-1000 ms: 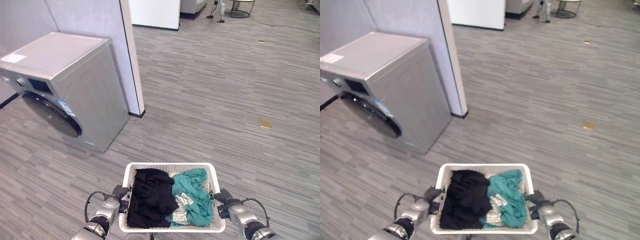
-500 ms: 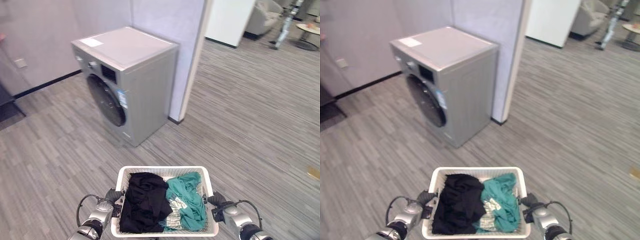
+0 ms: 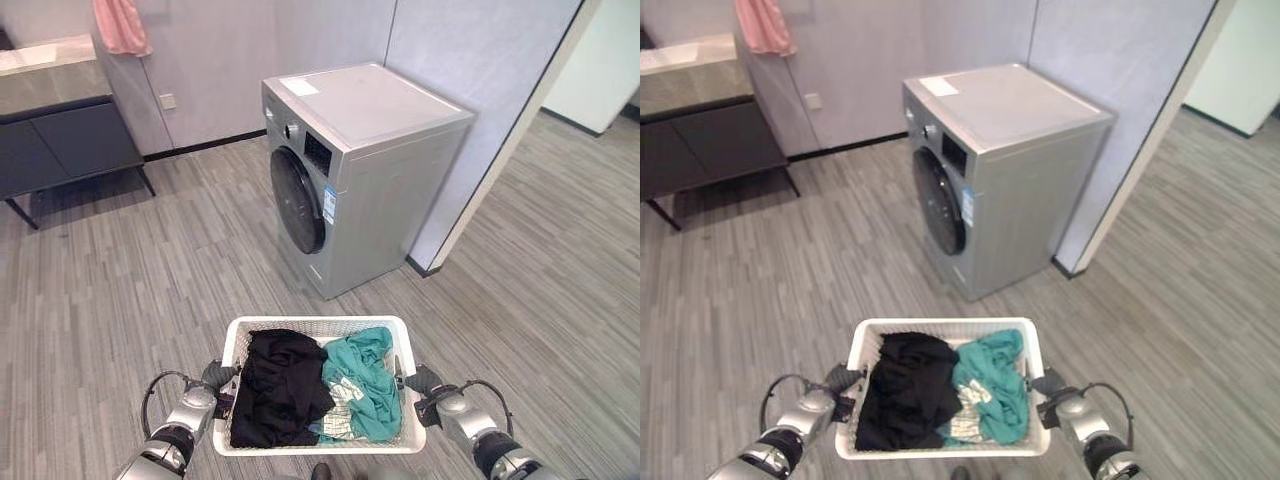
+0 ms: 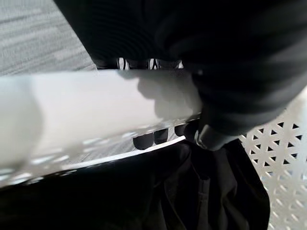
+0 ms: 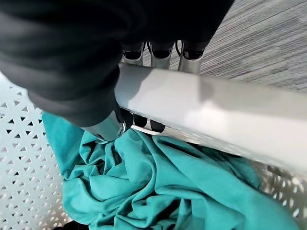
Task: Grab the laundry basket,head to the washer,open it,put in the laundry and shut it.
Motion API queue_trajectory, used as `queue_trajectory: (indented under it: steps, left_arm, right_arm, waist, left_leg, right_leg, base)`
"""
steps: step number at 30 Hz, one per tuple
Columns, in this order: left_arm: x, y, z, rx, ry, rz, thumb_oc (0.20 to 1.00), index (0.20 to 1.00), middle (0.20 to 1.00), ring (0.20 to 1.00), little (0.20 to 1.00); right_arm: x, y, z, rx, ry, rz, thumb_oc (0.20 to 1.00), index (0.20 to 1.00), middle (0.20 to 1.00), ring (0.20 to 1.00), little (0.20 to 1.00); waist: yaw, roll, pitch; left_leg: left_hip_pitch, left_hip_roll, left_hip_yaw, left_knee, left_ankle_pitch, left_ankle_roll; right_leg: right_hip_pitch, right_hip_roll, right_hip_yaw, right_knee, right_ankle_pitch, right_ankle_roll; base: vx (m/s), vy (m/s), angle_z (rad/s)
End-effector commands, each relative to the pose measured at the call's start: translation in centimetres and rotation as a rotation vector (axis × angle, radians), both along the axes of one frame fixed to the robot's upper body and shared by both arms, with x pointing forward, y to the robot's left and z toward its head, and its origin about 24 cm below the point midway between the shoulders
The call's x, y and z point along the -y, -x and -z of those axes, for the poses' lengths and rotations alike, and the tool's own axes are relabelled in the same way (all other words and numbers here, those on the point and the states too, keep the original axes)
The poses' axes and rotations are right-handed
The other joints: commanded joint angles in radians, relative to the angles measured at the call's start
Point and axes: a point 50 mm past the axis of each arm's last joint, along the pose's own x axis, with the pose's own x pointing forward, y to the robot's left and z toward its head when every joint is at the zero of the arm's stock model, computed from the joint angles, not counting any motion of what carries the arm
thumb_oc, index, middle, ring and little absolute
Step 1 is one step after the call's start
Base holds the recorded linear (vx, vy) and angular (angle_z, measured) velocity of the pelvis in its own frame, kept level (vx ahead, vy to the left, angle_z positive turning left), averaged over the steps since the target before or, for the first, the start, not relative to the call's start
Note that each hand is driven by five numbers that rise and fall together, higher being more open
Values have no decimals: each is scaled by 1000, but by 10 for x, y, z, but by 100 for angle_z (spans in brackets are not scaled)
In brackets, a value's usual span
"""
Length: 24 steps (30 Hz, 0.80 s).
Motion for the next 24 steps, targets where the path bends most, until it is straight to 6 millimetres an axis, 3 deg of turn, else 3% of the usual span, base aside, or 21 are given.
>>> queue_trajectory:
  steps: [1, 4, 10, 15, 18, 21, 23, 24]
  left_arm:
    - [5, -27, -22, 115, 50, 44, 200, 200, 200, 200, 200]
    - [10, -25, -20, 113, 49, 76, 200, 200, 200, 200, 200]
    - [14, -9, -8, 73, 89, 67, 200, 200, 200, 200, 200]
    - [16, -9, -9, 88, 108, 57, 200, 200, 200, 200, 200]
    - [22, -9, -7, 82, 111, 74, 200, 200, 200, 200, 200]
    - [25, -12, -9, 93, 114, 80, 200, 200, 200, 200, 200]
    - [29, -19, -13, 107, 111, 84, 200, 200, 200, 200, 200]
    - [32, -19, -12, 100, 115, 84, 200, 200, 200, 200, 200]
  right_arm:
    - [-6, -42, -44, 236, -223, 7, 200, 200, 200, 200, 200]
    - [4, -30, -36, 197, -220, 24, 200, 200, 200, 200, 200]
    - [15, -18, -27, 148, -200, 46, 200, 200, 200, 200, 200]
    - [19, -25, -39, 202, -165, 7, 200, 200, 200, 200, 200]
    - [23, -25, -47, 239, -126, -26, 200, 200, 200, 200, 200]
    - [23, -29, -54, 274, -114, -45, 200, 200, 200, 200, 200]
    - [25, -32, -64, 325, -102, -53, 200, 200, 200, 200, 200]
    - [25, -32, -65, 334, -105, -44, 200, 200, 200, 200, 200]
  waist:
    - [-52, -25, 22]
    - [-81, -47, 12]
    - [-69, -35, -54]
    - [-74, -19, -42]
    - [-81, -25, -21]
    - [-78, -31, -4]
    - [-105, -50, 6]
    - [-98, -53, 10]
  left_leg:
    - [62, -2, -38, 21, -44, -107]
    - [108, -26, -110, 43, -73, -113]
    - [160, -2, -145, 72, -93, -129]
    - [106, 9, -126, 231, -53, -209]
    - [39, 29, -54, 347, 21, -272]
    - [-14, 22, -25, 439, 46, -298]
    - [-47, 169, 158, 367, 6, -249]
    - [-62, 207, 176, 299, -19, -239]
  right_leg:
    - [25, 13, -9, -121, 187, 38]
    - [27, 30, 30, -194, 236, 38]
    - [132, 30, 11, -244, 202, -7]
    - [185, 28, -13, -256, 169, -27]
    - [237, 6, -35, -286, 155, -38]
    - [240, -3, -35, -287, 152, -43]
    - [247, -43, -63, -285, 132, -40]
    - [258, -55, -63, -288, 123, -33]
  base:
    - [266, -59, 103]
    - [232, -73, 80]
    - [262, -125, 60]
    - [167, -110, 32]
    - [102, -66, 0]
    - [6, -16, 48]
    - [29, 29, 25]
    - [33, 54, 20]
